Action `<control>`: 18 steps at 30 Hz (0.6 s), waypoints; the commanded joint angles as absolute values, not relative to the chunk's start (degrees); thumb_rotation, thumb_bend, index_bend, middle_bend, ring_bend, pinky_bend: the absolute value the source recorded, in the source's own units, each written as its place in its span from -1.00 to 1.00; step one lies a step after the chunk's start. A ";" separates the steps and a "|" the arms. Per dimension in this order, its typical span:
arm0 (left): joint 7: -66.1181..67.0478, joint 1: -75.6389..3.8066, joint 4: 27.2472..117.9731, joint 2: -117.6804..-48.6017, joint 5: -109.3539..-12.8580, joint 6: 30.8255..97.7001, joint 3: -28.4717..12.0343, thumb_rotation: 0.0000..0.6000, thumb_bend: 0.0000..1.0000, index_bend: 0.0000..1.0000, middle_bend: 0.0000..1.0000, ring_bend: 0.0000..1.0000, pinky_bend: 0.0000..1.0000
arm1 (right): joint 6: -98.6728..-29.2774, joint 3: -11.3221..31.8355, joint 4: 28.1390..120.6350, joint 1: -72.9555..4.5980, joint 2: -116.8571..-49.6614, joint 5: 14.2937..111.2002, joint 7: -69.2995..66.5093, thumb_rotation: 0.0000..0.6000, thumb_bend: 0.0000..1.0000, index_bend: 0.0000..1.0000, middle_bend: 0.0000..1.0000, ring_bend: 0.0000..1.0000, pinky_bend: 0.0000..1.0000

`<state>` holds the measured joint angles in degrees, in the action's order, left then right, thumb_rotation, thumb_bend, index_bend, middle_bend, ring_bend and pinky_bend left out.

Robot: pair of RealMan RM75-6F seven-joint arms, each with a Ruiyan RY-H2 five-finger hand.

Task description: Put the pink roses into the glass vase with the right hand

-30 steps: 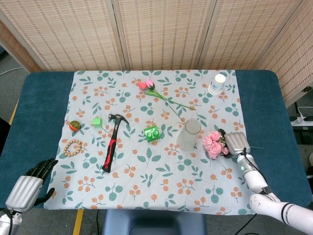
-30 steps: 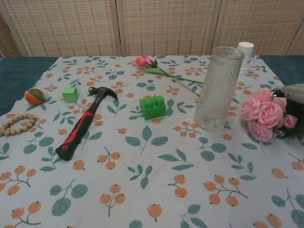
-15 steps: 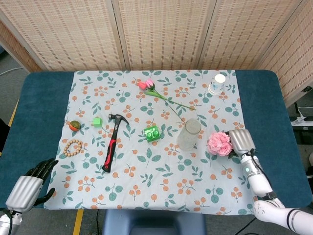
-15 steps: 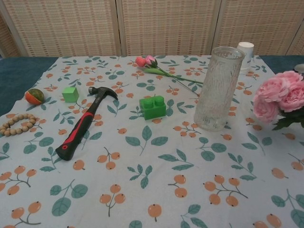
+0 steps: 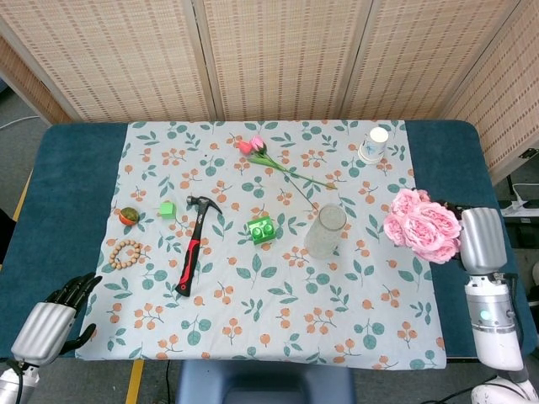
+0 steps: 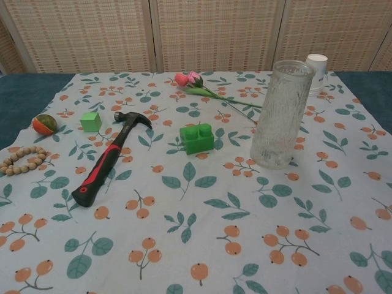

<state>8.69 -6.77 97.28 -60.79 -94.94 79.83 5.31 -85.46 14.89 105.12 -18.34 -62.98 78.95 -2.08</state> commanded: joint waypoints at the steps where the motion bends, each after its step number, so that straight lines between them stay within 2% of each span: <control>1: 8.67 -6.76 97.29 -60.79 -94.99 79.88 5.32 1.00 -0.33 -0.88 -0.85 -0.77 -0.31 | -80.16 16.16 111.29 -19.28 -56.72 84.86 -18.79 1.00 -0.32 0.77 0.83 0.63 0.98; 3: 8.55 -6.75 97.24 -60.79 -94.96 79.89 5.31 1.00 -0.33 -0.88 -0.85 -0.77 -0.31 | -78.19 17.23 112.11 -21.02 -55.58 85.77 -24.28 1.00 -0.29 0.77 0.83 0.63 0.98; 7: 8.42 -6.80 97.16 -60.80 -94.73 79.68 5.30 1.00 -0.33 -0.88 -0.85 -0.77 -0.31 | -73.89 19.92 113.89 -25.47 -55.54 84.31 -26.44 1.00 -0.27 0.78 0.83 0.63 0.98; 13: 8.24 -6.75 97.18 -60.74 -94.81 79.87 5.28 1.00 -0.33 -0.88 -0.85 -0.77 -0.31 | -69.73 22.73 119.77 -30.32 -55.59 80.22 -20.89 1.00 -0.27 0.78 0.83 0.63 0.98; 18: 7.90 -6.72 97.23 -60.60 -95.08 80.10 5.34 1.00 -0.33 -0.88 -0.85 -0.77 -0.31 | -69.50 22.65 122.18 -31.48 -56.81 77.88 -16.45 1.00 -0.27 0.79 0.83 0.63 0.98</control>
<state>7.92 -6.72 97.23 -60.61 -95.06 80.08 5.33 -69.92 22.41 121.30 -30.76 -56.37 78.85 -17.71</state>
